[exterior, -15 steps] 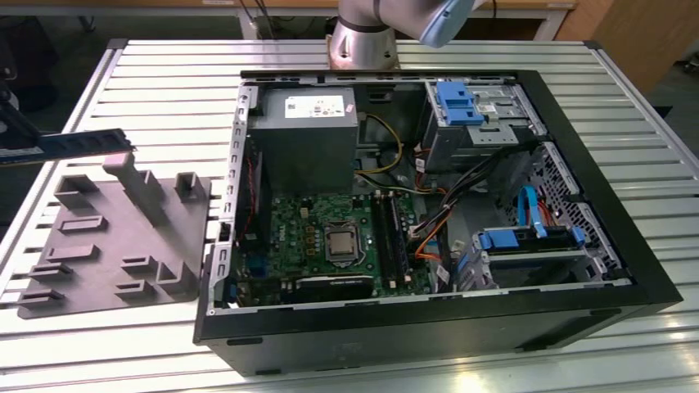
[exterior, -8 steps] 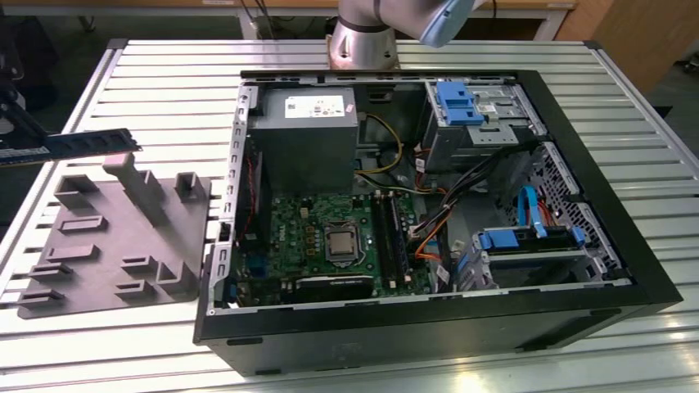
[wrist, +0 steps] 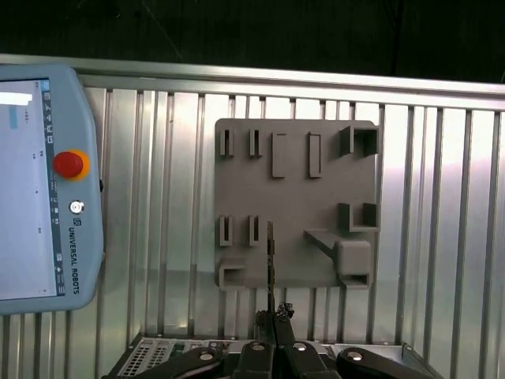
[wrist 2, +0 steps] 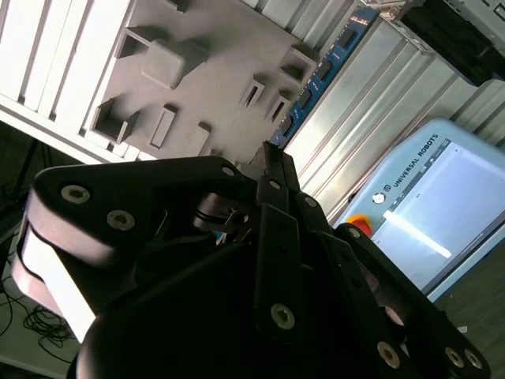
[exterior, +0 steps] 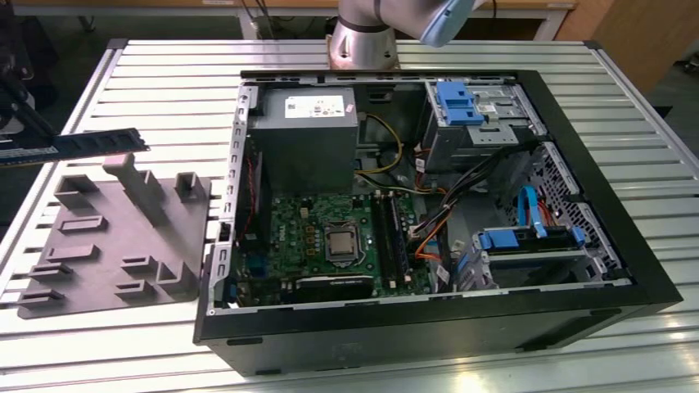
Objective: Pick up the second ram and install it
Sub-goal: 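Pick up the second ram and move it above second insertion slot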
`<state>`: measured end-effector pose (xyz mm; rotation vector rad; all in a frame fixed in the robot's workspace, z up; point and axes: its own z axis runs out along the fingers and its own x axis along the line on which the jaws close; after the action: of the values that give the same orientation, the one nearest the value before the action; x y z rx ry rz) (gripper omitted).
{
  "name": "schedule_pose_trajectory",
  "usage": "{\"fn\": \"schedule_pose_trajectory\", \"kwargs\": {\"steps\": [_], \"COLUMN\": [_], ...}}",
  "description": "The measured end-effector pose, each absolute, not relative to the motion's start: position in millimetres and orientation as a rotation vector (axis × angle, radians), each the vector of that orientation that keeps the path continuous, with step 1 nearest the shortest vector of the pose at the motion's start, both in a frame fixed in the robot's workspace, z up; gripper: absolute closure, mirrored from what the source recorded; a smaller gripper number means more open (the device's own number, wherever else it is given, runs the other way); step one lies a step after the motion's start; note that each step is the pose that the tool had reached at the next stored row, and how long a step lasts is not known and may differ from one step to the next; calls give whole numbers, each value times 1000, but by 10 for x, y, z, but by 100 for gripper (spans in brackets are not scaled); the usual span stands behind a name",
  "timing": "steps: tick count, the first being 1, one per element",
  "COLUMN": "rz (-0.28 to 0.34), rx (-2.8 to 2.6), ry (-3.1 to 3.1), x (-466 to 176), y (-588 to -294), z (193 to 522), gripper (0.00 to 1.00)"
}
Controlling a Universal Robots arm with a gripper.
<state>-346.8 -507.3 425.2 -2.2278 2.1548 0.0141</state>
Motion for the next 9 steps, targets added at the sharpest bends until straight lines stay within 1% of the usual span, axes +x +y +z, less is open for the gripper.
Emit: {"fn": "schedule_pose_trajectory", "kwargs": {"steps": [9], "rz": [14], "rx": [-2228], "ry": [2155], "x": [-3394], "y": [-5073], "z": [4252], "gripper": [88]}}
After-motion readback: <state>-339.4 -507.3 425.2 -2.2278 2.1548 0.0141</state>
